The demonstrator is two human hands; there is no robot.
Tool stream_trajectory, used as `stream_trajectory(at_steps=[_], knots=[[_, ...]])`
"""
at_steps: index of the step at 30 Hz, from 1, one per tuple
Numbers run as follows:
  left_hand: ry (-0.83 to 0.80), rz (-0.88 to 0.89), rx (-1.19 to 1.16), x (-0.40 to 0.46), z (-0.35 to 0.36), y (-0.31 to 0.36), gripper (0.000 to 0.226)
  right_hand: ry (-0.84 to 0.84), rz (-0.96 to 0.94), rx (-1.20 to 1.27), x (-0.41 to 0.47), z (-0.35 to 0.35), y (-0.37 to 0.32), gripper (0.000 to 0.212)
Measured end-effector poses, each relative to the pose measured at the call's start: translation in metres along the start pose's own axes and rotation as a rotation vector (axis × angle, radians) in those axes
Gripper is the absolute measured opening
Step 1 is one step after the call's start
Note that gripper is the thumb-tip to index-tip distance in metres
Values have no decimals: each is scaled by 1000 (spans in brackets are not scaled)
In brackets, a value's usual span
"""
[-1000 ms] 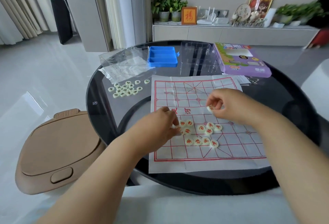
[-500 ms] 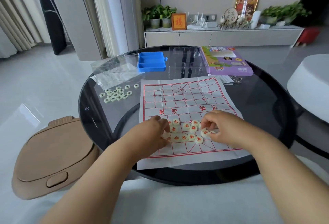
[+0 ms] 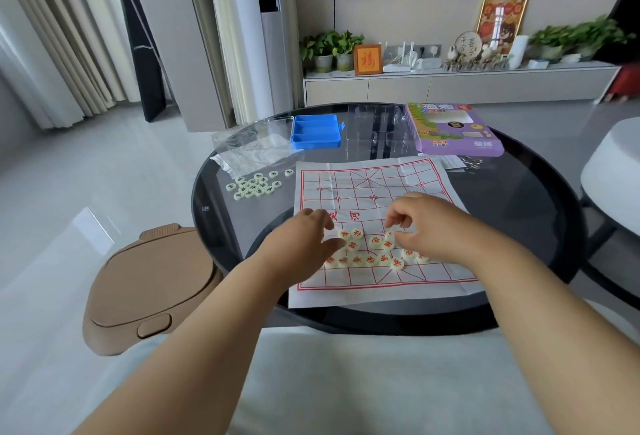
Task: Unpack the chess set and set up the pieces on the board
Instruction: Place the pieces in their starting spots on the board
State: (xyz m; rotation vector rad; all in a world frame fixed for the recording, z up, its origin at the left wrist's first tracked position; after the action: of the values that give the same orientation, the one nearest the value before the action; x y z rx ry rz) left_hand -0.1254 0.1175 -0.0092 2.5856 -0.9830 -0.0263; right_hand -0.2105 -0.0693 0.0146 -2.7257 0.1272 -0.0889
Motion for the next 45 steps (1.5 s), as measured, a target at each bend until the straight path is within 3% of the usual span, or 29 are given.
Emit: stream_trajectory(at_steps=[6,13,20,29,45], knots=[[54,-125,25,25,-20,-25,40,-1,-66,-13,42,-1,-24,14],[136,-303,97,65,-39,-116,39,-22,-121,-9,147,35,-57,14],[140,-380,85,86,-34,-176,42,-44,-206,-21,220,82,-85,33],[94,-338,37,99,-27,-186,28,-108,-215,-7,246,102,-92,29],[26,-242,131,96,-22,-180,32,-156,-189,-3,235,98,-95,28]])
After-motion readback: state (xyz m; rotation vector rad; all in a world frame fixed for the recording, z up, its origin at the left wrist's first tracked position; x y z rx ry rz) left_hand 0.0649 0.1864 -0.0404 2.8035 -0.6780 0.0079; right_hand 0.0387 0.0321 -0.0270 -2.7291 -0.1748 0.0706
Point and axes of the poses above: each hand's wrist, its own x-axis towards the middle knuckle, its own z-axis out of the palm, y = z × x, the point moved 2 cm from there along x, towards the middle knuckle, and after that the axes turned 3 degrees about y, right-handed, at the moved point
